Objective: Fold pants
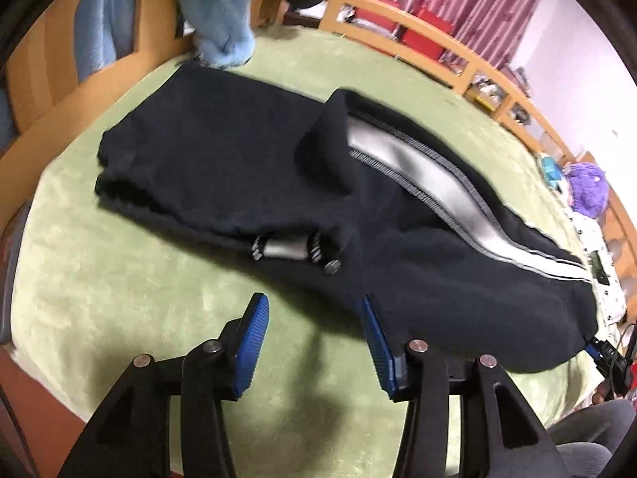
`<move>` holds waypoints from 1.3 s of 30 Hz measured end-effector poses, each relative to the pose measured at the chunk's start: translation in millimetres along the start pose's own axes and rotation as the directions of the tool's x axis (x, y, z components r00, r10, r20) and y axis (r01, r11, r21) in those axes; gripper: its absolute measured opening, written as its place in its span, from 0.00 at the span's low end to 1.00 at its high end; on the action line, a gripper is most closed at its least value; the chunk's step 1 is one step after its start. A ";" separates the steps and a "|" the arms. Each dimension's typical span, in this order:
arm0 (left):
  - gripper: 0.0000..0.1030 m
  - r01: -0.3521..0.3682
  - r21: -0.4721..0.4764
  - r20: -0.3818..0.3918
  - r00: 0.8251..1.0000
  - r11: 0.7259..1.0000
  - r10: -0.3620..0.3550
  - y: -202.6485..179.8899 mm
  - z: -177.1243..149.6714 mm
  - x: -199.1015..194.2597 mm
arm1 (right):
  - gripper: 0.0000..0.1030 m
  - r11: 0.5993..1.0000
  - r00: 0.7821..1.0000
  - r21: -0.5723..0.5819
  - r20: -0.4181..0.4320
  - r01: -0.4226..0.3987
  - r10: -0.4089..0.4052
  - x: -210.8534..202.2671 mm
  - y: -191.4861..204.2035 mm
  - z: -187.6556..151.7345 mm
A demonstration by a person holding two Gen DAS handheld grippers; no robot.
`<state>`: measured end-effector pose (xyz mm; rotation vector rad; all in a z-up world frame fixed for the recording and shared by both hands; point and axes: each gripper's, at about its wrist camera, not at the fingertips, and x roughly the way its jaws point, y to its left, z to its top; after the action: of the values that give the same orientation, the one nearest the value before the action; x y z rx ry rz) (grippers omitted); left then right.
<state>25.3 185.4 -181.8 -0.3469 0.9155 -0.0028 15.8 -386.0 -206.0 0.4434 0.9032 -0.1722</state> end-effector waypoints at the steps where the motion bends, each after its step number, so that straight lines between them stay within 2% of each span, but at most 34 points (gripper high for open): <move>1: 0.51 -0.001 0.000 0.010 1.000 1.000 0.001 -0.8 3.2 1.0 | 0.49 1.000 1.000 0.004 0.006 -0.003 0.003 -3.3 -0.8 0.5; 3: 0.51 -0.018 0.015 0.034 0.999 1.000 0.017 -4.6 9.2 4.8 | 0.49 1.000 1.000 0.015 0.018 0.002 -0.002 -10.7 -0.1 0.7; 7: 0.51 -0.099 0.027 0.073 0.993 0.995 0.097 -10.6 26.8 22.3 | 0.49 0.999 0.998 0.020 0.056 0.029 -0.030 -23.1 4.0 -0.1; 9: 0.33 -0.125 0.049 0.093 0.988 0.991 0.120 -10.4 38.3 31.0 | 0.49 0.999 0.997 0.025 0.061 0.044 -0.046 -25.1 6.0 -0.7; 10: 0.16 -0.119 0.055 0.112 0.987 0.991 0.113 -6.0 40.8 29.4 | 0.49 0.998 0.997 0.027 0.060 0.049 -0.051 -24.6 6.7 -0.2; 11: 0.14 -0.106 0.056 0.136 0.986 0.993 0.098 -4.7 49.2 26.0 | 0.49 0.998 0.997 0.031 0.059 0.055 -0.057 -24.6 7.3 -0.6; 13: 0.14 -0.113 0.060 0.198 0.975 0.992 0.099 -2.4 70.8 15.6 | 0.49 0.997 0.996 0.047 0.060 0.064 -0.067 -25.0 8.4 -0.6; 16: 0.14 -0.174 0.045 0.291 0.944 0.984 0.153 6.5 114.8 1.5 | 0.49 0.996 0.995 0.058 0.067 0.071 -0.074 -24.7 12.5 1.2; 20: 0.14 -0.217 -0.023 0.348 0.913 0.976 0.211 32.0 164.9 2.0 | 0.49 0.995 0.993 0.058 0.084 0.082 -0.086 -21.2 21.7 8.6; 23: 0.14 -0.197 -0.085 0.354 0.910 0.977 0.214 51.5 191.2 15.7 | 0.49 0.994 0.991 0.051 0.085 0.101 -0.105 -16.9 27.1 13.7; 25: 0.14 -0.185 -0.126 0.335 0.917 0.975 0.217 64.9 206.2 31.0 | 0.49 0.992 0.989 0.041 0.086 0.118 -0.122 -13.7 29.8 15.3; 27: 0.14 -0.172 -0.162 0.297 0.930 0.972 0.214 75.9 218.4 51.1 | 0.49 0.990 0.987 0.038 0.082 0.135 -0.137 -10.1 33.2 15.2; 30: 0.22 -0.184 -0.174 0.249 0.942 0.967 0.224 87.8 221.6 76.6 | 0.49 0.987 0.984 0.032 0.073 0.158 -0.160 -4.2 36.2 16.2; 31: 0.33 -0.220 -0.164 0.222 0.942 0.962 0.253 87.4 221.4 83.5 | 0.49 0.986 0.984 0.031 0.072 0.162 -0.164 -3.3 37.1 16.2; 32: 0.51 -0.266 -0.148 0.188 0.938 0.952 0.292 84.6 220.1 88.2 | 0.49 0.986 0.984 0.031 0.071 0.164 -0.166 -2.6 37.9 16.7; 34: 0.65 -0.274 -0.117 0.198 0.935 0.955 0.293 76.6 211.6 84.7 | 0.50 0.985 0.983 0.034 0.071 0.168 -0.170 -2.4 39.5 17.9; 37: 0.73 -0.238 -0.052 0.219 0.945 0.970 0.244 59.2 196.4 68.6 | 0.50 0.985 0.982 0.037 0.075 0.169 -0.171 -5.0 43.5 17.9; 39: 0.73 -0.210 -0.017 0.203 0.957 0.977 0.209 51.3 183.0 59.6 | 0.50 0.985 0.983 0.044 0.079 0.166 -0.169 -7.9 45.1 17.7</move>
<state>196.6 278.5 -141.1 -0.2391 0.7452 0.2228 38.4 -353.8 -176.8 0.3920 0.8571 -0.3593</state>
